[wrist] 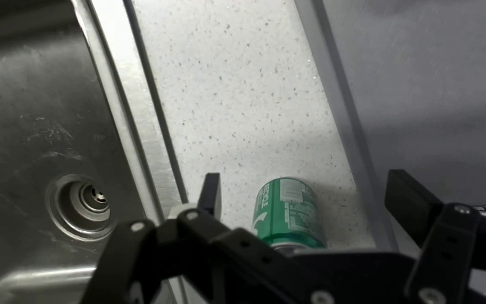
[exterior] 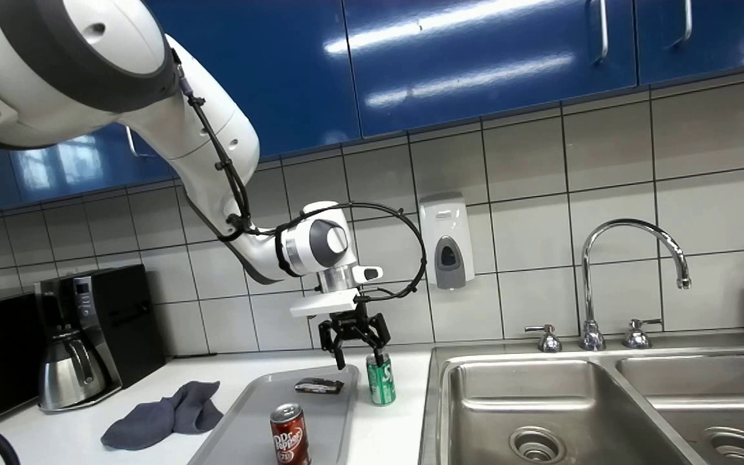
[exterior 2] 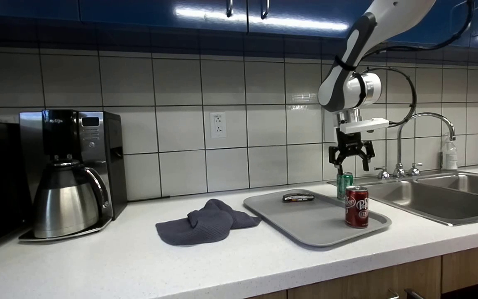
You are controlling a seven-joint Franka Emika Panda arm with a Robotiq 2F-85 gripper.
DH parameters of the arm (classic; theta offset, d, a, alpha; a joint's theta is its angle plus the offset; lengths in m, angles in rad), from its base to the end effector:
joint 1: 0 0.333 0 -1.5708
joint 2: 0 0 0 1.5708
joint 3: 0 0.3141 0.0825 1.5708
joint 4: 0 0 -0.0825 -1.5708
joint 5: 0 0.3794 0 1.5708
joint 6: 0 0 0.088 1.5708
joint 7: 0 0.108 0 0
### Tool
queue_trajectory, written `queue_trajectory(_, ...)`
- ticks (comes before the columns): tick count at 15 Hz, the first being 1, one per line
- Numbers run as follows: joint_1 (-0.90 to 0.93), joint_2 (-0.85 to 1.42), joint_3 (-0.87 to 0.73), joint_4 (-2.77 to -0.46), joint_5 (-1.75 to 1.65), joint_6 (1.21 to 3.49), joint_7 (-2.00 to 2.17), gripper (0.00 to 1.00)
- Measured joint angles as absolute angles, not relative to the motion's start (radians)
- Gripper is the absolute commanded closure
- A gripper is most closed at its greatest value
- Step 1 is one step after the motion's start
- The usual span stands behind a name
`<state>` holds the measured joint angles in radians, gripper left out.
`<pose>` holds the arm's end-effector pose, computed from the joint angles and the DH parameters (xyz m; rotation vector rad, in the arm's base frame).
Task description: Put the can on the tray
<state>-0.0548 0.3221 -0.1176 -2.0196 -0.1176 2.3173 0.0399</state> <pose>0.5840 -0.1020 0.2910 3.0145 -0.1898 -0.0476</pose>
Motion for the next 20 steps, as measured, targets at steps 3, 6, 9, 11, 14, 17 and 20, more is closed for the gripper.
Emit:
queue_trajectory(3,-0.056,0.359,-0.132,-1.972,-0.118,2.31,0.04,0.0)
queue_trajectory(6,-0.059,0.404,-0.147,-1.927,-0.118,2.307,0.04,0.0)
queue_trajectory(9,-0.063,0.455,-0.154,-1.879,-0.118,2.302,0.04,0.0)
queue_trajectory(11,-0.062,0.486,-0.154,-1.851,-0.118,2.291,0.04,0.0)
queue_trajectory(14,-0.06,0.515,-0.151,-1.822,-0.118,2.269,0.04,0.0)
queue_trajectory(17,-0.054,0.539,-0.15,-1.797,-0.118,2.259,0.04,0.0)
queue_trajectory(20,-0.053,0.565,-0.145,-1.768,-0.117,2.255,0.04,0.0)
